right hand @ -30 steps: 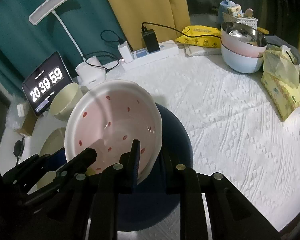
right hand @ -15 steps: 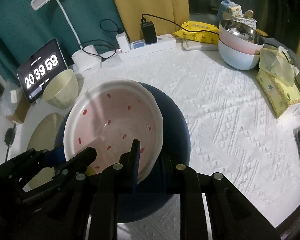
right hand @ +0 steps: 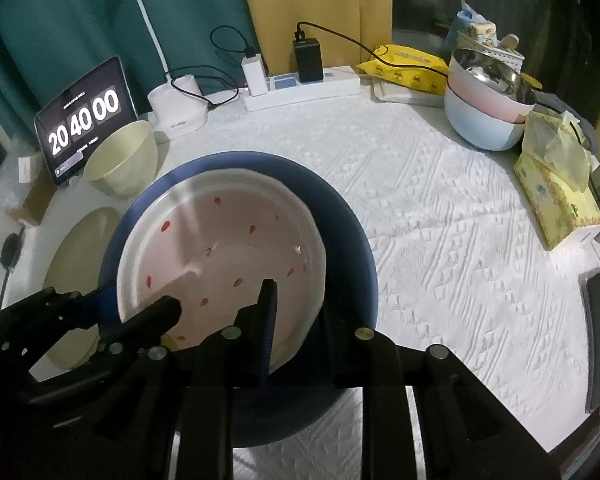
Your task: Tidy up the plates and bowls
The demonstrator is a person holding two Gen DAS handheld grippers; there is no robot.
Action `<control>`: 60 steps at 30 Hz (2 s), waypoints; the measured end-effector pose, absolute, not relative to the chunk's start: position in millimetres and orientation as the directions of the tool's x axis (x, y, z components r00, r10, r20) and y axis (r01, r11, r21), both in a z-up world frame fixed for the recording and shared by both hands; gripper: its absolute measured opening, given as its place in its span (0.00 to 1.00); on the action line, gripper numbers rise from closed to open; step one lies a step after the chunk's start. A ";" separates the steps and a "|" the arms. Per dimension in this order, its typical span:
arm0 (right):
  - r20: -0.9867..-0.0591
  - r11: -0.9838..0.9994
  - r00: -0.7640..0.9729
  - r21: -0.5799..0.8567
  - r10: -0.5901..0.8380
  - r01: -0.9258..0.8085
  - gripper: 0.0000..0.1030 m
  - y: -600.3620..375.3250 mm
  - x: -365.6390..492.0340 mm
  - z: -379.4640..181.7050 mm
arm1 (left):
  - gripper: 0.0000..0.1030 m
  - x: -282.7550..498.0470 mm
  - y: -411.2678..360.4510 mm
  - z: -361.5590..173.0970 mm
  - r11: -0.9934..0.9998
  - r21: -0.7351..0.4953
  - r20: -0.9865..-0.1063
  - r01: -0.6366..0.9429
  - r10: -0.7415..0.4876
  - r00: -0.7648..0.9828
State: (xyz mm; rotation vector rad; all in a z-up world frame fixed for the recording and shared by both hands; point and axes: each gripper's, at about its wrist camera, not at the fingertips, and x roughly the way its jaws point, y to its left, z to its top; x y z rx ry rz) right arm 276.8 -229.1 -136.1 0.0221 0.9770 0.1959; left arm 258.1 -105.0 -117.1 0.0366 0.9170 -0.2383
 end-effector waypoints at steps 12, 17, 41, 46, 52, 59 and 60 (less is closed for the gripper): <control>-0.808 0.983 0.565 0.081 0.163 -0.167 0.28 -225.6 278.2 -125.8 | 0.35 254.3 -94.6 -107.0 0.973 -0.063 -0.770 0.223 -0.190 0.608; -0.800 0.983 0.578 0.079 0.162 -0.166 0.28 -226.9 279.0 -119.3 | 0.35 256.0 -87.7 -100.2 0.976 -0.063 -0.759 0.209 -0.183 0.625; -0.776 0.980 0.606 0.079 0.175 -0.182 0.28 -214.3 287.9 -100.1 | 0.35 268.0 -62.1 -114.2 0.984 -0.062 -0.781 0.166 -0.152 0.606; -0.776 0.982 0.608 0.080 0.170 -0.173 0.28 -215.2 291.0 -100.6 | 0.35 272.3 -62.4 -122.0 0.983 -0.067 -0.792 0.171 -0.157 0.590; -0.770 0.984 0.617 0.086 0.165 -0.156 0.28 -220.5 296.3 -96.7 | 0.35 275.0 -56.1 -115.4 0.983 -0.075 -0.780 0.165 -0.161 0.605; -0.754 0.985 0.636 0.088 0.162 -0.147 0.28 -220.1 302.7 -85.2 | 0.35 278.3 -38.1 -95.5 0.987 -0.075 -0.746 0.140 -0.149 0.649; -0.752 0.985 0.639 0.088 0.164 -0.149 0.28 -219.1 303.9 -83.6 | 0.35 278.8 -35.7 -94.1 0.988 -0.074 -0.744 0.136 -0.146 0.652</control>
